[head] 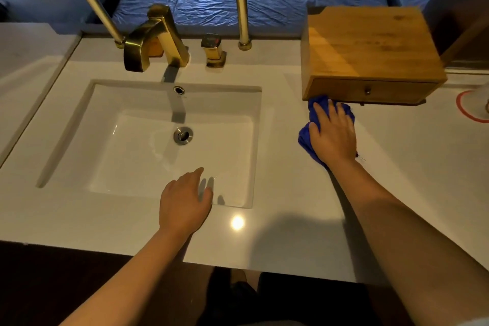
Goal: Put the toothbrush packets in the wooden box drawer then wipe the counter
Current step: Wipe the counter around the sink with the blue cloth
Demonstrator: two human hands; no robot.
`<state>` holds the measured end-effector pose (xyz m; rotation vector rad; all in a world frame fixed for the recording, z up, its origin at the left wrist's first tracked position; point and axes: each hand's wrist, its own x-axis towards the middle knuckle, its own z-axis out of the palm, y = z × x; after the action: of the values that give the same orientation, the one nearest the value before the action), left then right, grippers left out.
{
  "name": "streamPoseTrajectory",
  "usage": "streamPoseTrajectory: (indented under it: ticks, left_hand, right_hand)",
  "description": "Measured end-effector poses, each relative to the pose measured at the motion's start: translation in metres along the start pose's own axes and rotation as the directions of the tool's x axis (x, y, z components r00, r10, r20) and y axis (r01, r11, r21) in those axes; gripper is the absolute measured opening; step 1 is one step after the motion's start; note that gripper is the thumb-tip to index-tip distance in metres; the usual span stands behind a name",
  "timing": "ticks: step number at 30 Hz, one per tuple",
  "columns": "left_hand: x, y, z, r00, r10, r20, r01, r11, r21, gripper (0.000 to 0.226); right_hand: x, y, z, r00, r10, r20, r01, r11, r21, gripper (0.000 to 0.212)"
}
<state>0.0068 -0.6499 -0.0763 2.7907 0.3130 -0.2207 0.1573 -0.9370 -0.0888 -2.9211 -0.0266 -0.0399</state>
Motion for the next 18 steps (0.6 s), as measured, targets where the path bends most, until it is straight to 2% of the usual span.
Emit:
streamPoseTrajectory:
  ticks: [5, 10, 12, 15, 16, 18]
  left_hand:
    - [-0.001, -0.001, 0.000, 1.000, 0.004, 0.000, -0.004, 1.000, 0.005, 0.058]
    - [-0.003, 0.001, -0.001, 1.000, 0.002, -0.021, -0.002, 1.000, -0.017, 0.056]
    - [-0.002, 0.001, -0.001, 1.000, -0.001, -0.026, 0.000, 1.000, -0.028, 0.053]
    - [-0.003, 0.002, -0.002, 1.000, 0.013, -0.027, -0.014, 0.999, -0.036, 0.051]
    - [-0.003, 0.003, -0.002, 1.000, 0.015, -0.025, -0.016, 0.999, -0.035, 0.050]
    - [-0.003, 0.002, -0.003, 1.000, 0.006, -0.023, -0.007, 0.999, -0.035, 0.049]
  right_hand:
    - [-0.005, -0.049, 0.006, 0.984, -0.179, 0.027, 0.177, 0.982, 0.064, 0.047]
    - [-0.022, -0.113, 0.018, 0.925, -0.377, 0.038, 0.361, 0.908, 0.214, 0.039]
    - [-0.036, -0.123, 0.016, 0.926, -0.371, 0.071, 0.327, 0.882, 0.340, 0.040]
    - [-0.072, -0.127, 0.007, 0.950, -0.288, 0.122, 0.161, 0.784, 0.600, 0.046]
    - [-0.086, -0.123, 0.004, 0.961, -0.249, 0.123, 0.115, 0.760, 0.640, 0.049]
    - [-0.114, -0.108, 0.002, 0.979, -0.158, 0.129, 0.046, 0.788, 0.615, 0.056]
